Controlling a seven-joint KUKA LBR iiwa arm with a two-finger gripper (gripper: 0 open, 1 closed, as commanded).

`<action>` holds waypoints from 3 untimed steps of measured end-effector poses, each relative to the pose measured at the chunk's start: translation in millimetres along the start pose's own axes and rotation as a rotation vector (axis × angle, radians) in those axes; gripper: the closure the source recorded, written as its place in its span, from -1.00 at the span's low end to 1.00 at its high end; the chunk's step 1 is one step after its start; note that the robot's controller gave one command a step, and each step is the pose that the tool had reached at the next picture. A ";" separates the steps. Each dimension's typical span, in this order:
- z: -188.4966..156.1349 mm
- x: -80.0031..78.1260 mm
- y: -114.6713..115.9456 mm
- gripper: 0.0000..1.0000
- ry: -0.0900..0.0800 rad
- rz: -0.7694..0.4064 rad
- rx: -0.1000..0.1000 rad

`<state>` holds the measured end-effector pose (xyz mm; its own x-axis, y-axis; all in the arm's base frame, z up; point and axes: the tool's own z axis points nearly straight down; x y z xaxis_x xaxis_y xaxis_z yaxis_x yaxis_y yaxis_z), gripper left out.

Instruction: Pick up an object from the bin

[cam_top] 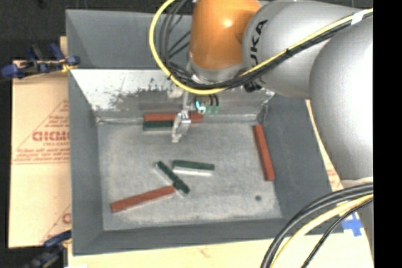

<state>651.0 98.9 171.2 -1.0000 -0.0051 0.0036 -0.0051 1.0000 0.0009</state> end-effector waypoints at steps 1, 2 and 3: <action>-5.3 -1.7 -0.3 -1.00 -0.008 0.002 -0.001; 85.7 -3.5 4.0 1.00 -0.037 0.068 -0.005; 86.1 -3.2 4.1 1.00 -0.036 0.068 -0.005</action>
Offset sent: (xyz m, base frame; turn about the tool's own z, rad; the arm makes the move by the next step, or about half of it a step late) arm -0.0077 0.0051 -0.1012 0.0664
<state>653.8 103.1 85.1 -0.9975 0.0633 -0.0318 0.0631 0.9980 0.0069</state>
